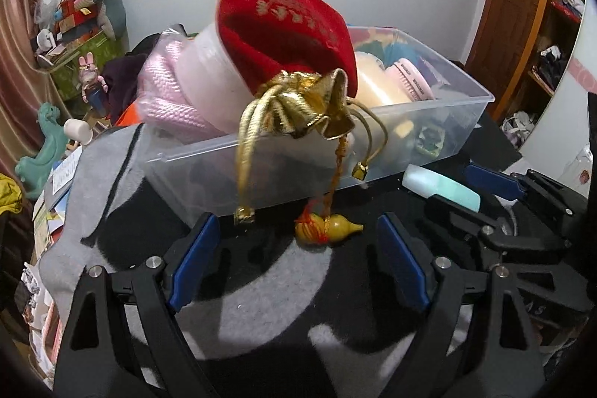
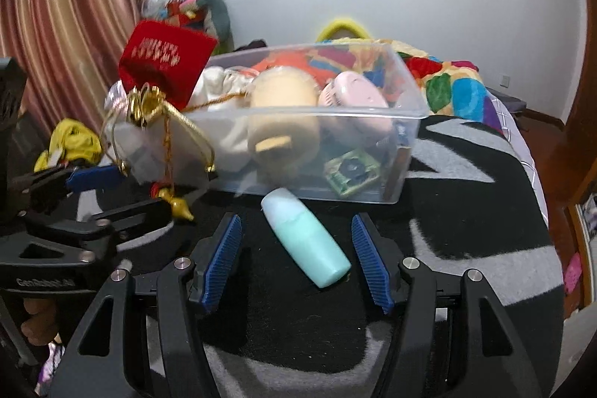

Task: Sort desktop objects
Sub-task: 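Grasp the yellow gourd charm with the left tool while the right tool grasps the mint-green bottle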

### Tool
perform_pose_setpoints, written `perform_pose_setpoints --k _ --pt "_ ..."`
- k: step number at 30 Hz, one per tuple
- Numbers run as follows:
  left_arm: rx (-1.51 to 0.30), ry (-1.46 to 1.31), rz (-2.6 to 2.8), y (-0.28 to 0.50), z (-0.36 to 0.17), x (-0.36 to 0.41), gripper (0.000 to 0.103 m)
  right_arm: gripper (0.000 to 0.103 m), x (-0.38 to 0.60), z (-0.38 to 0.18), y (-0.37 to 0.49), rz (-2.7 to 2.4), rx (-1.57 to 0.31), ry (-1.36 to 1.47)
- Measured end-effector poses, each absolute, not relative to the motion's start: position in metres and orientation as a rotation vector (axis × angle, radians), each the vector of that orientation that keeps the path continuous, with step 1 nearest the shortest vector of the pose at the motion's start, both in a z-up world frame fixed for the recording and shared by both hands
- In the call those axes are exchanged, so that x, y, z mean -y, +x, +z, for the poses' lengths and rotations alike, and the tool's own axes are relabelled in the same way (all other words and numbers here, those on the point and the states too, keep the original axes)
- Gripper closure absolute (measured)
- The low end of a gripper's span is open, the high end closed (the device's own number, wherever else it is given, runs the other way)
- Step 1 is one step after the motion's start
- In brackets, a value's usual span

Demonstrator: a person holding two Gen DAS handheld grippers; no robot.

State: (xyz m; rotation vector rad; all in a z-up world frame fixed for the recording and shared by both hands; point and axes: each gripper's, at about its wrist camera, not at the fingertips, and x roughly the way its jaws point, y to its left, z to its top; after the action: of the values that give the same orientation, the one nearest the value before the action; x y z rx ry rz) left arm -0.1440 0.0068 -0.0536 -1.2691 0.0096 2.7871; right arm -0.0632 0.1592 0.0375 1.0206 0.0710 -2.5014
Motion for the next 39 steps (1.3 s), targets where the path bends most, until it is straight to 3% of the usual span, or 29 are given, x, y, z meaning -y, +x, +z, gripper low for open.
perform_pose_setpoints --k 7,10,12,15,22,28,39 --pt "0.109 -1.322 2.764 -0.157 -0.069 0.001 0.019 0.042 -0.165 0.032 -0.075 -2.452 -0.018 1.098" --pt "0.144 -1.355 2.748 -0.16 -0.078 0.004 0.031 0.042 -0.156 0.03 -0.072 -2.46 -0.088 1.098" --pt "0.161 -1.349 2.746 -0.16 -0.079 0.005 0.031 0.042 -0.154 0.03 -0.072 -2.46 -0.117 1.093" --pt "0.159 -1.341 2.761 -0.157 -0.079 0.005 0.036 0.047 -0.152 0.029 -0.071 -2.455 -0.135 1.088" --pt "0.18 -1.317 2.752 -0.151 -0.077 0.003 0.066 0.074 -0.152 0.027 -0.07 -2.432 -0.149 1.063" --pt "0.23 -1.297 2.724 -0.145 -0.075 0.006 0.084 0.08 -0.151 0.027 -0.067 -2.407 -0.138 1.047" --pt "0.285 -1.218 2.799 -0.131 -0.067 0.023 0.085 0.08 -0.147 0.03 -0.062 -2.326 -0.125 1.004"
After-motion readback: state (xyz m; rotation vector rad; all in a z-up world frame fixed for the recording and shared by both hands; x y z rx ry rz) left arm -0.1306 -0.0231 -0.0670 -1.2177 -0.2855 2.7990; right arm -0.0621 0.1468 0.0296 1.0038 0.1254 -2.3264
